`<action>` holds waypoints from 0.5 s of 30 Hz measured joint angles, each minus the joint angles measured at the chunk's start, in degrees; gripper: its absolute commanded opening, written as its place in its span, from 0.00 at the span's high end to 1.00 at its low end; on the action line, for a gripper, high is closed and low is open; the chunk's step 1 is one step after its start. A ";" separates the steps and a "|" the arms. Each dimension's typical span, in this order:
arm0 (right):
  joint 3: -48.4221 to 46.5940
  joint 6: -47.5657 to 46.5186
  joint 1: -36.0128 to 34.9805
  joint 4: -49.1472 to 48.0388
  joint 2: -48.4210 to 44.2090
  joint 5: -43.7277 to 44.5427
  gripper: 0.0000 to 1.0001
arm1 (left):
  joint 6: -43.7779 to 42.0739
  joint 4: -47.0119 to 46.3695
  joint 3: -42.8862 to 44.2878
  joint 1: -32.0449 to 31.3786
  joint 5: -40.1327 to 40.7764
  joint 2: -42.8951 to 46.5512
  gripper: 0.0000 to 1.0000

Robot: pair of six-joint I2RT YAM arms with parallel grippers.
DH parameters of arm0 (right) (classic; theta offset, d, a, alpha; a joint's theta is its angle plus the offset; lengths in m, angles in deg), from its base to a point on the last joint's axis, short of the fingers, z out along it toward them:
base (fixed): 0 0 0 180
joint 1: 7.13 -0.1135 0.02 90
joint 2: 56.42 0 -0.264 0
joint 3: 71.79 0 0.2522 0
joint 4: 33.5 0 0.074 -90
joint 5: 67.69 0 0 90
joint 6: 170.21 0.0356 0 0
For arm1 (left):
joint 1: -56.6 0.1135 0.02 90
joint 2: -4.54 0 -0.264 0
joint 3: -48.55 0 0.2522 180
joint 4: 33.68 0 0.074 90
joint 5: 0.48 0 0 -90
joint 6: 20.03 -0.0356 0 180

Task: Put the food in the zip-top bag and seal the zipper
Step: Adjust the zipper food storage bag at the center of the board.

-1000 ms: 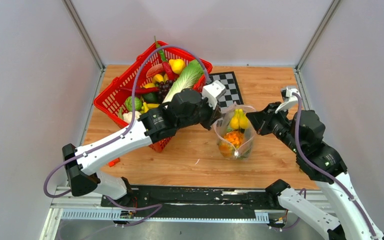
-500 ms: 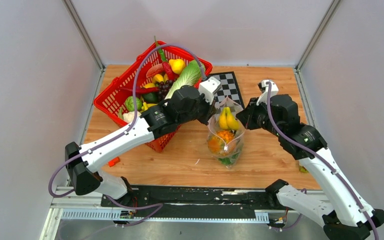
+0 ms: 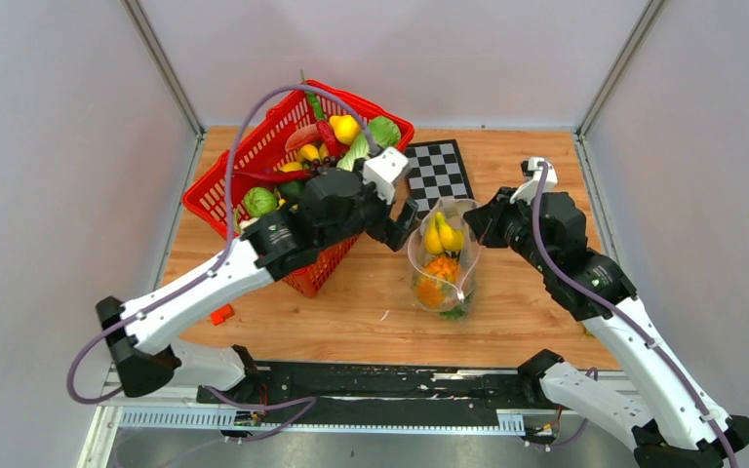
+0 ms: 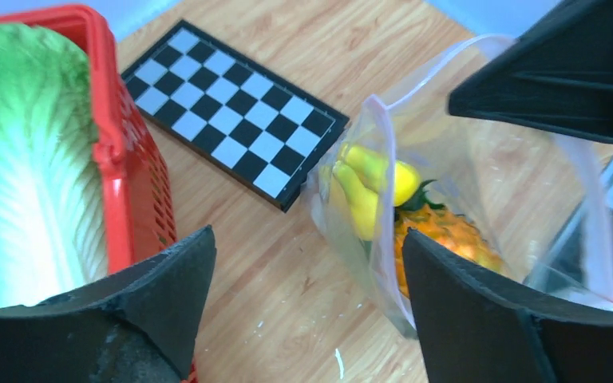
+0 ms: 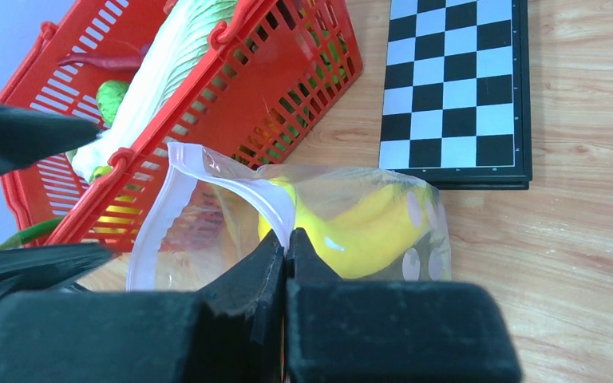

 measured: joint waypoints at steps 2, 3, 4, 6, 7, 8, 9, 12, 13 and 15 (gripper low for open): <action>0.00 0.42 0.00 -0.57 0.48 0.24 1.00 | -1.16 0.68 -0.04 0.00 -0.39 3.45 0.02; 0.00 0.61 0.00 -0.79 0.70 0.44 1.00 | -1.92 1.16 -0.04 0.00 -0.66 5.81 0.01; 0.00 0.74 0.00 -0.92 0.81 0.48 1.00 | -2.29 1.49 -0.04 0.00 -0.70 7.50 0.00; 0.00 0.98 0.00 -1.36 1.07 0.66 1.00 | -3.45 2.73 -0.24 0.00 -0.85 11.63 0.00; 0.00 1.05 0.00 -1.53 1.14 0.68 1.00 | -4.02 3.34 -0.57 0.00 -0.83 13.51 0.00; 0.00 1.07 0.00 -1.62 1.16 0.70 1.00 | -4.57 3.87 -1.18 0.00 -0.72 15.34 0.00; 0.00 1.09 0.00 -1.64 1.16 0.72 1.00 | -5.25 4.63 -2.01 0.00 -0.61 17.14 0.00; 0.00 1.20 0.00 -1.64 1.16 0.68 1.00 | -7.17 8.52 -5.09 0.00 -0.57 22.14 0.00; 0.00 1.22 0.00 -1.64 1.16 0.66 1.00 | -7.80 10.12 -6.21 0.00 -0.57 23.78 0.00; 0.00 1.22 0.00 -1.64 1.16 0.61 1.00 | -9.33 13.20 -8.46 0.02 -0.52 26.95 0.00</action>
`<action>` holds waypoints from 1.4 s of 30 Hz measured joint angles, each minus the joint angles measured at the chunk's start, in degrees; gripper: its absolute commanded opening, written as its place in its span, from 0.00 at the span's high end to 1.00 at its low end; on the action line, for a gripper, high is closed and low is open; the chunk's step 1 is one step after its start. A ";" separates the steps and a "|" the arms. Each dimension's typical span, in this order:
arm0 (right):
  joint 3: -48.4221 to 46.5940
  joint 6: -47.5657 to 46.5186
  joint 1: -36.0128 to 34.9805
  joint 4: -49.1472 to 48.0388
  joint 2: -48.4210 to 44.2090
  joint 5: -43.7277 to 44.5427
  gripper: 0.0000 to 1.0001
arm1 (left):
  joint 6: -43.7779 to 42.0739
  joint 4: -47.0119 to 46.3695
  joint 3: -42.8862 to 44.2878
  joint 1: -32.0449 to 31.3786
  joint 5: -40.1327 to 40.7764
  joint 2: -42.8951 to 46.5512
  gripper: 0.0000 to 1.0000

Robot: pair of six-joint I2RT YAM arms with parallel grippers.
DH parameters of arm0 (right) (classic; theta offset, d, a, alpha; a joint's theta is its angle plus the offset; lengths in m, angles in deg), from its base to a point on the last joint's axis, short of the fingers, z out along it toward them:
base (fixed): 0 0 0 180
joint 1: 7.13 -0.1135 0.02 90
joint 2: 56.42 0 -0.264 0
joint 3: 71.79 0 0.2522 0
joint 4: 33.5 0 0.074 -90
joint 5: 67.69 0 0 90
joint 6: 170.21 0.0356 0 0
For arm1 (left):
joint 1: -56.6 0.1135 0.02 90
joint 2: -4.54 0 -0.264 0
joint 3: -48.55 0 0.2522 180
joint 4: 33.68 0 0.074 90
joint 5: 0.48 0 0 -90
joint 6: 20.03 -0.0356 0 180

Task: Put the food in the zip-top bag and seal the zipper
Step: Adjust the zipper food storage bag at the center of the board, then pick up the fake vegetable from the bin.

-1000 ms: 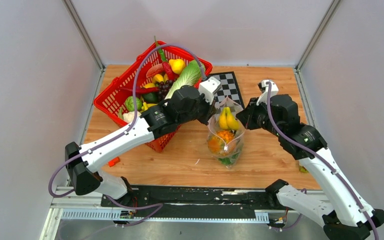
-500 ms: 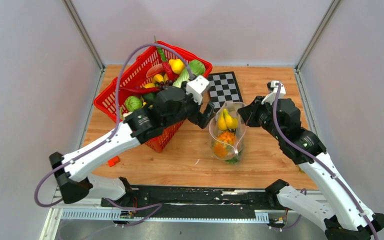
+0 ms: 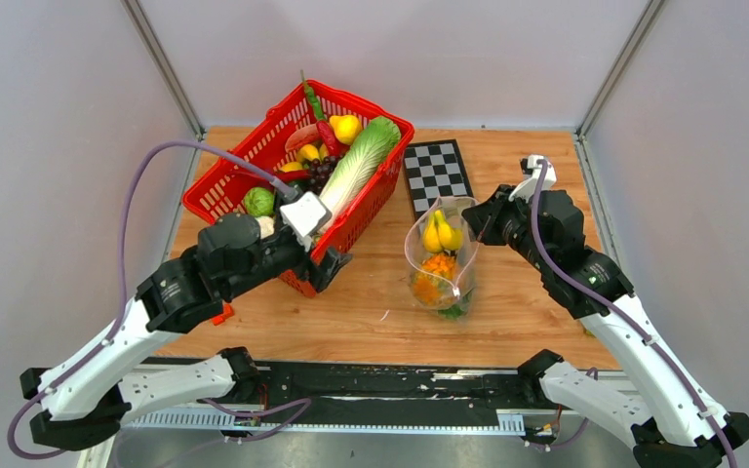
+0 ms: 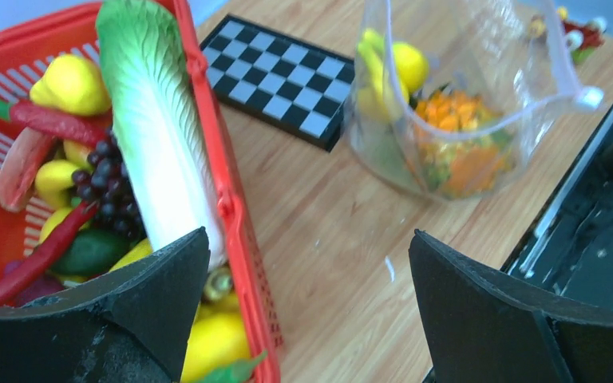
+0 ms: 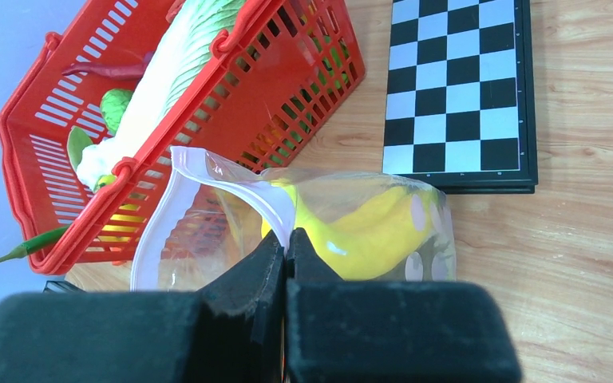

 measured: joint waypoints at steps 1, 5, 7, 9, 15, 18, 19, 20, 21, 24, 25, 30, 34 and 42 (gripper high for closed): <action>0.00 0.02 0.00 0.00 0.00 -0.07 1.00 | -0.57 1.07 -0.70 0.00 0.17 1.07 0.00; 0.11 0.09 0.00 -0.07 0.00 -0.22 1.00 | -3.96 5.44 -2.84 0.00 3.76 3.91 0.00; 0.22 0.22 0.00 -0.20 -0.02 -0.22 1.00 | -6.16 7.19 -3.13 0.00 6.34 3.87 0.00; 0.24 0.22 0.00 -0.28 -0.02 -0.26 1.00 | -7.82 8.04 -3.32 0.00 8.44 3.02 0.01; 0.28 0.26 0.00 -0.42 -0.07 -0.55 1.00 | -12.07 10.03 -4.90 0.02 13.16 -0.28 0.21; 0.46 0.39 0.00 -0.46 -0.20 -0.72 1.00 | -13.40 10.38 -5.68 0.02 14.95 -0.28 0.36; 0.48 0.42 0.00 -0.46 -0.24 -0.74 1.00 | -13.75 10.40 -5.81 0.02 15.50 0.04 0.40; 0.52 0.44 0.00 -0.48 -0.31 -0.76 1.00 | -14.10 10.43 -5.90 0.02 16.04 0.46 0.46; 0.61 0.44 0.00 -0.52 -0.42 -0.76 1.00 | -14.51 10.43 -5.92 0.02 16.52 0.94 0.52; 0.76 0.44 0.00 -0.48 -0.72 -0.79 1.00 | -14.88 10.47 -5.92 0.02 17.73 1.79 0.66; 0.81 0.44 0.00 -0.50 -0.83 -0.79 1.00 | -14.84 10.51 -5.92 0.02 18.01 1.90 0.73; 1.14 0.46 0.00 -0.63 -1.11 -0.81 1.00 | -14.78 11.30 -5.86 0.02 18.32 1.73 1.00; 1.36 0.63 0.00 -0.85 -1.38 -0.81 1.00 | -15.02 11.04 -5.70 0.02 18.93 2.21 1.00; 1.38 0.87 0.00 -0.87 -1.46 -1.18 1.00 | -13.73 5.49 1.57 0.02 17.51 5.51 1.00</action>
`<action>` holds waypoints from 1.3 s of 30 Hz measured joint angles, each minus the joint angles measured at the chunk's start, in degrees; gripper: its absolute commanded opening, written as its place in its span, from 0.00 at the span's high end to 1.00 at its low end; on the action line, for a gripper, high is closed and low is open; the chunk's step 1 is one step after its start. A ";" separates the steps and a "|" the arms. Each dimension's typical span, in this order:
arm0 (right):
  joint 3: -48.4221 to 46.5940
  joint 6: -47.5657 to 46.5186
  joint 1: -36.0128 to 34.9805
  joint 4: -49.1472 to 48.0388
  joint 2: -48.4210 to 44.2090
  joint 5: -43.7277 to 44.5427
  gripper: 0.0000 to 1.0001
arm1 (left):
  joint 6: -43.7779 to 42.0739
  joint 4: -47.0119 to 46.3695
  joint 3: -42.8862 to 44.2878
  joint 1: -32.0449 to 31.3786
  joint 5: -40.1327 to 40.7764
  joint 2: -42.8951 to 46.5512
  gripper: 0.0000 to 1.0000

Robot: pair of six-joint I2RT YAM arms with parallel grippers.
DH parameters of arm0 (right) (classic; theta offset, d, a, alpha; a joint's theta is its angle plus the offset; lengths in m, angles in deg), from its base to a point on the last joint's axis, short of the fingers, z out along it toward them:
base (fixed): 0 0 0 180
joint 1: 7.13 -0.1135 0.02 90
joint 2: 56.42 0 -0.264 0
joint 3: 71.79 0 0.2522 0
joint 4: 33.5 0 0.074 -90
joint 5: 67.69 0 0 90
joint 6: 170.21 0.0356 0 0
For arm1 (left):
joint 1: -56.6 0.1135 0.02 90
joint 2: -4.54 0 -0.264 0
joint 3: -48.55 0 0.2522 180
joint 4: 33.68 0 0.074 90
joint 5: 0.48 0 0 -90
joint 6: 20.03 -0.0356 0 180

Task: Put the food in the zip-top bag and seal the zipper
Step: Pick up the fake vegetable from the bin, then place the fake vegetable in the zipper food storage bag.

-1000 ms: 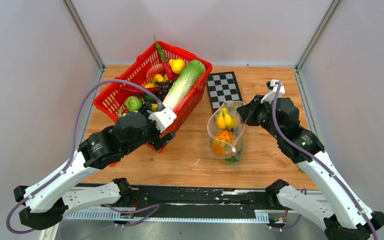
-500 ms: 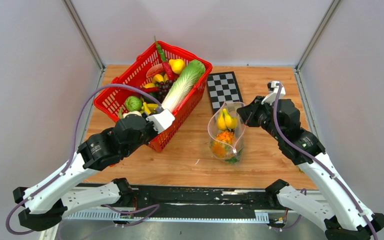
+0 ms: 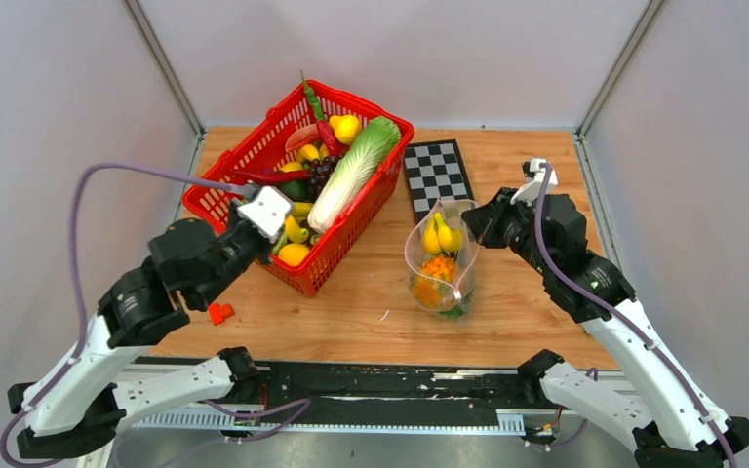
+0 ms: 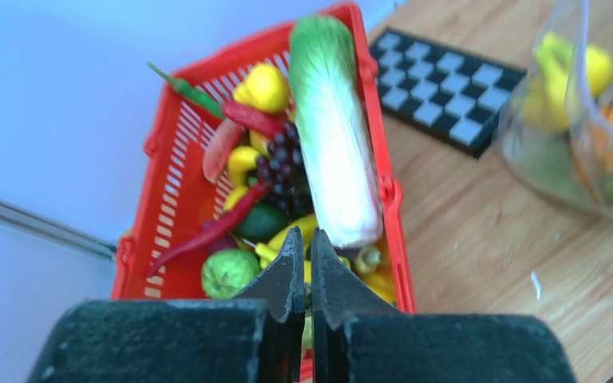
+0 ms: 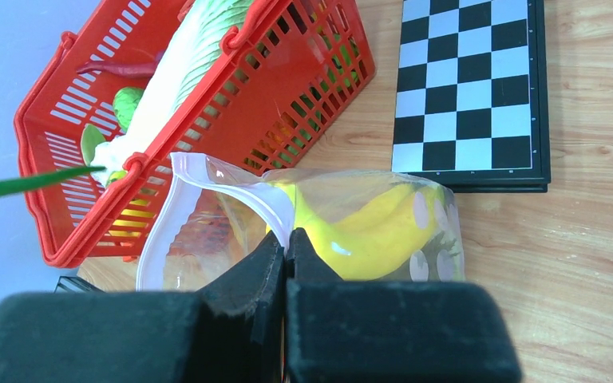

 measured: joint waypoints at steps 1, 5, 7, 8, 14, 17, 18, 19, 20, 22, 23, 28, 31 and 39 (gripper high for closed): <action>0.00 0.00 0.00 0.00 0.00 -0.04 1.00 | 0.28 -0.79 1.64 0.00 -0.02 0.09 1.00; 0.02 0.00 0.00 0.00 0.00 -0.07 1.00 | 1.18 -2.99 6.84 0.00 0.00 0.26 1.00; 0.07 0.04 0.00 -0.09 0.00 -0.07 1.00 | 1.66 -4.26 8.20 0.00 -0.22 0.28 1.00; 0.13 0.07 0.00 -0.13 0.00 -0.09 1.00 | 1.88 -4.98 8.35 0.00 -0.61 0.35 1.00; 0.83 0.59 0.00 -0.85 -0.07 -0.13 1.00 | 4.63 -11.47 7.80 0.00 -8.15 0.48 1.00; 0.83 0.85 0.00 -0.85 -0.22 -0.11 1.00 | 7.69 -18.95 5.29 0.00 -14.82 0.61 1.00; 0.83 0.92 0.00 -0.85 -0.24 -0.11 1.00 | 8.90 -21.51 4.15 0.00 -17.00 0.52 1.00; 0.83 1.01 0.00 -0.85 -0.24 -0.11 1.00 | 10.19 -24.02 3.08 0.00 -19.37 0.28 1.00; 0.83 1.05 0.00 -0.85 -0.24 -0.11 1.00 | 11.56 -26.62 1.97 0.00 -21.24 -0.13 1.00; 0.83 1.11 0.00 -0.85 -0.24 -0.11 1.00 | 14.36 -32.89 -0.72 0.00 -25.09 -1.18 1.00; 0.83 1.22 0.00 -0.85 -0.24 -0.11 1.00 | 15.91 -36.65 -2.47 0.00 -27.06 -1.81 1.00; 0.83 1.46 0.00 -0.85 -0.24 -0.13 1.00 | 22.45 -48.96 -8.24 0.00 -33.35 -5.95 1.00; 0.83 1.49 0.00 -0.85 -0.26 -0.13 1.00 | 26.08 -54.51 -11.43 0.00 -35.52 -7.74 1.00; 0.83 1.49 0.00 -0.81 -0.33 -0.13 1.00 | 29.07 -58.29 -11.17 0.00 -37.11 -6.82 1.00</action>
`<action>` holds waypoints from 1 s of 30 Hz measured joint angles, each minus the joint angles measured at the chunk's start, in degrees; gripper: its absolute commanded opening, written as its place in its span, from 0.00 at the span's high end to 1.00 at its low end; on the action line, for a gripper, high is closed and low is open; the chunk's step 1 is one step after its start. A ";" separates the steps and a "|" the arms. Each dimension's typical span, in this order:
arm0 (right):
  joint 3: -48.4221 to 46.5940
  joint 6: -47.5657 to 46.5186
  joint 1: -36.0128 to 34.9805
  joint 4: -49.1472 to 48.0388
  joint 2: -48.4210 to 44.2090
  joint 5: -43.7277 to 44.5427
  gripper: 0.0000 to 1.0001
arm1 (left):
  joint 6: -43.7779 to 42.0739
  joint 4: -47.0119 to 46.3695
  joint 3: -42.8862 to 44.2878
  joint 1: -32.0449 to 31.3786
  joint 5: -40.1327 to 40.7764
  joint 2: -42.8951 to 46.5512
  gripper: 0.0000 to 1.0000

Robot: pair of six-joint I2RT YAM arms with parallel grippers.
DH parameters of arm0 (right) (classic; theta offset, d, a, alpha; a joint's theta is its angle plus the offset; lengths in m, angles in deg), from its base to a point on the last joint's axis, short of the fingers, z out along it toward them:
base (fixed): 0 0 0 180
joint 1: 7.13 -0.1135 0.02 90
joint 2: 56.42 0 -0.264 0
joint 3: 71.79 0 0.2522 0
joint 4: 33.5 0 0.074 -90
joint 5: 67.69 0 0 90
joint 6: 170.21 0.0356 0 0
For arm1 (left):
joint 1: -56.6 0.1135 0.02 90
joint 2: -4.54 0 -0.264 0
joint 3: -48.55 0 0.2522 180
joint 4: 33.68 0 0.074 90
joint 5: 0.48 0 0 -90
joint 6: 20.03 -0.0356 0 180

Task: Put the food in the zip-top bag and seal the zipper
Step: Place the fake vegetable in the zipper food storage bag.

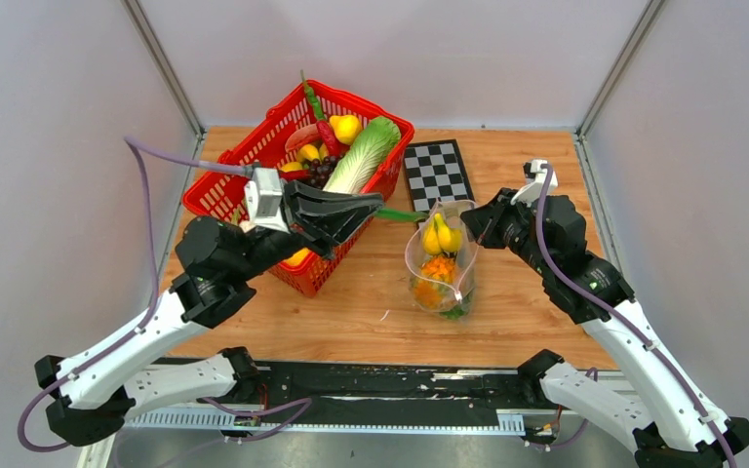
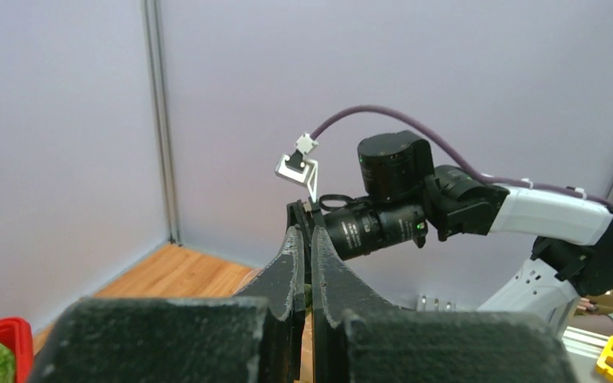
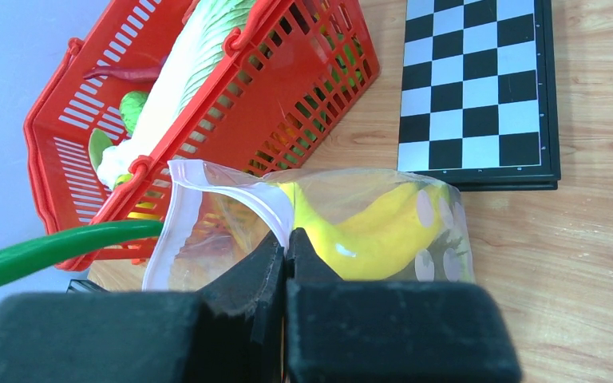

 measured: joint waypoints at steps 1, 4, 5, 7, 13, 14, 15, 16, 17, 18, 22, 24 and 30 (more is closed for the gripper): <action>0.00 0.00 0.00 0.00 0.00 0.00 1.00 | -0.20 0.50 0.76 0.00 0.02 0.31 1.00; 0.00 0.00 0.00 0.00 0.00 0.02 1.00 | -0.92 3.23 3.76 0.00 0.26 1.29 1.00; 0.00 0.00 0.00 0.00 0.00 0.02 1.00 | -1.07 3.65 4.52 0.00 0.24 1.57 1.00; 0.00 0.00 0.00 0.00 0.00 0.00 1.00 | -1.22 4.11 5.73 0.00 -0.04 2.36 1.00; 0.00 0.02 0.00 0.00 0.00 0.02 1.00 | -1.01 4.24 5.88 0.00 -2.97 2.86 1.00; 0.00 0.02 0.00 0.00 -0.02 0.00 1.00 | -0.96 4.35 5.88 -0.02 -3.28 2.49 1.00; 0.00 0.02 0.00 0.00 -0.02 0.02 1.00 | -0.79 4.37 5.77 -0.02 -3.48 2.05 1.00; 0.00 0.02 0.00 0.00 -0.02 0.02 1.00 | -0.57 4.09 5.42 0.00 -3.65 1.70 1.00; 0.00 0.02 0.00 0.00 -0.07 0.02 1.00 | -0.28 3.69 4.63 0.00 -3.72 1.51 1.00; 0.00 0.02 0.00 0.02 -0.17 0.02 1.00 | 0.07 2.95 3.43 0.00 -3.82 1.33 1.00; 0.00 0.04 0.00 0.24 -0.55 0.02 1.00 | 2.23 0.50 -0.61 0.00 -4.48 -0.22 1.00; 0.00 0.04 0.00 0.42 -0.68 0.04 1.00 | 3.02 0.02 -1.44 0.00 -4.74 -1.86 1.00; 0.00 0.04 0.00 0.66 -1.18 0.04 1.00 | 4.00 -2.99 -4.39 0.00 -4.66 -4.79 1.00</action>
